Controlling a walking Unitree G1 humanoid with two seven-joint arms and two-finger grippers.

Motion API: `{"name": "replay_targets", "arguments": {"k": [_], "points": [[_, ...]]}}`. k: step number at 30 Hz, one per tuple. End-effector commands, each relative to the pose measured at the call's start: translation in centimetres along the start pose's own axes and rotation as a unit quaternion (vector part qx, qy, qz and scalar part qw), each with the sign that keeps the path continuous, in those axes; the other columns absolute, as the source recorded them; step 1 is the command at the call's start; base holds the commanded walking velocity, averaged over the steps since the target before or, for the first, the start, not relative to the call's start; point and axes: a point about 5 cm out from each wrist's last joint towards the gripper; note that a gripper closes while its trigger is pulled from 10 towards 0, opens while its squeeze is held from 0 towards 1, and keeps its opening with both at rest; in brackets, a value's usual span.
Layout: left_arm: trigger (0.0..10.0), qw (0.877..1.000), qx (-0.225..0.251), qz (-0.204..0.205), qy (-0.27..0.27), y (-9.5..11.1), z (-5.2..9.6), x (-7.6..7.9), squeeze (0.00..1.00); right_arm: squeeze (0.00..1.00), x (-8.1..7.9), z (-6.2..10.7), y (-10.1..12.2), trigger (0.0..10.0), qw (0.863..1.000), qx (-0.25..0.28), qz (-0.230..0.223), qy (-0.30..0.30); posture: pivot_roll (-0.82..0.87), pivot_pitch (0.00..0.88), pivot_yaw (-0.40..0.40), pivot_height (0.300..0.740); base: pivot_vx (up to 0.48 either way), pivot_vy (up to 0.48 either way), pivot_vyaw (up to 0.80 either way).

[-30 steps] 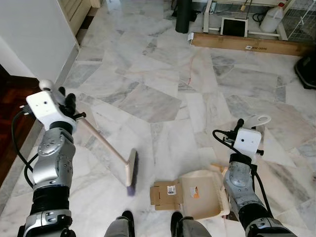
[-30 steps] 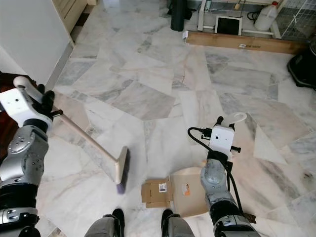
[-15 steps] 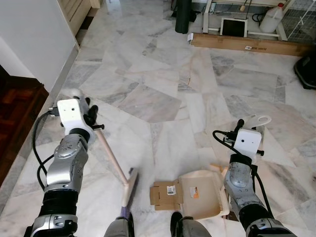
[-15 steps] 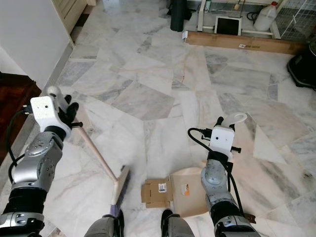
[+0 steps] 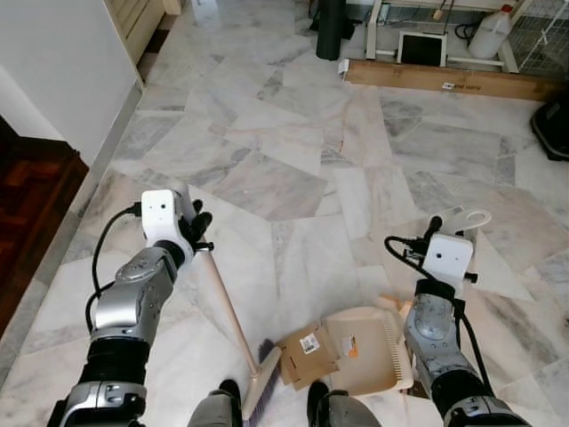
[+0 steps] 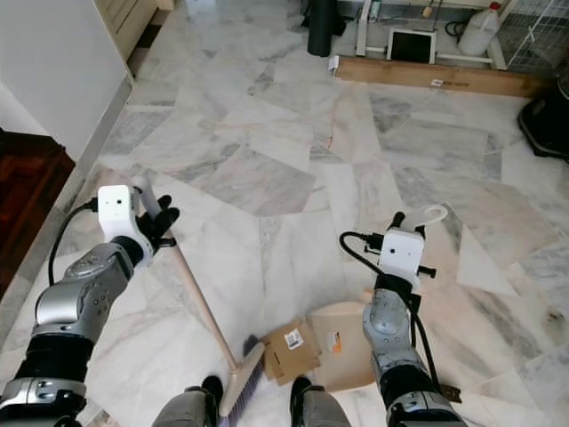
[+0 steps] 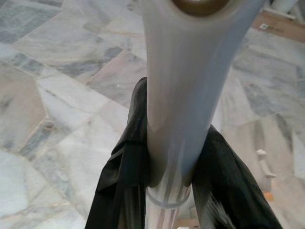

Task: Sweep floor

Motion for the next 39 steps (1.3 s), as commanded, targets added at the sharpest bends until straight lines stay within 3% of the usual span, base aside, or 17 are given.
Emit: {"name": "replay_targets", "arguments": {"k": [1,13,22,25,34,39], "points": [[10.0,1.0,0.003,0.027,0.0,-0.1,-0.1,0.1,0.0,0.0,0.2,0.8,-1.0,10.0,1.0,-0.024,0.007,-0.002,0.08,0.292,0.027,0.74,0.0,0.0,0.0],[10.0,0.995,0.024,0.098,0.01,0.6,-0.9,1.0,0.0,0.0,-0.7,0.9,-0.7,10.0,0.999,-0.026,-0.018,0.021,0.07,0.299,0.026,0.74,0.0,0.0,0.0],[10.0,0.992,0.031,0.124,0.008,0.8,-1.1,1.3,0.0,0.0,-1.0,1.1,-1.0,10.0,0.999,-0.035,-0.023,0.028,0.07,0.301,0.023,0.74,0.0,0.0,0.0],[10.0,0.987,0.039,0.154,0.005,1.2,-1.1,1.3,0.0,0.0,-1.3,1.3,-1.1,10.0,0.998,-0.039,-0.025,0.032,0.08,0.3,0.024,0.74,0.0,0.0,0.0],[10.0,0.981,0.05,0.19,-0.008,1.9,-1.5,1.9,0.0,0.0,-1.6,1.3,-1.1,10.0,0.998,-0.045,-0.031,0.036,0.08,0.288,0.03,0.74,0.0,0.0,0.0],[10.0,0.98,0.059,0.189,-0.011,2.5,-1.6,2.2,0.0,0.0,-1.8,1.6,-1.4,10.0,0.997,-0.05,-0.034,0.036,0.09,0.281,0.032,0.74,0.0,0.0,0.0]]}}
Point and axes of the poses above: a point about 5 cm out from each wrist's last joint towards the gripper, its own z axis pointing back from the gripper into the wrist, its own y axis along the axis of the wrist's last joint, x = y × z, and after that the axes turned 15 degrees about -z, right-handed
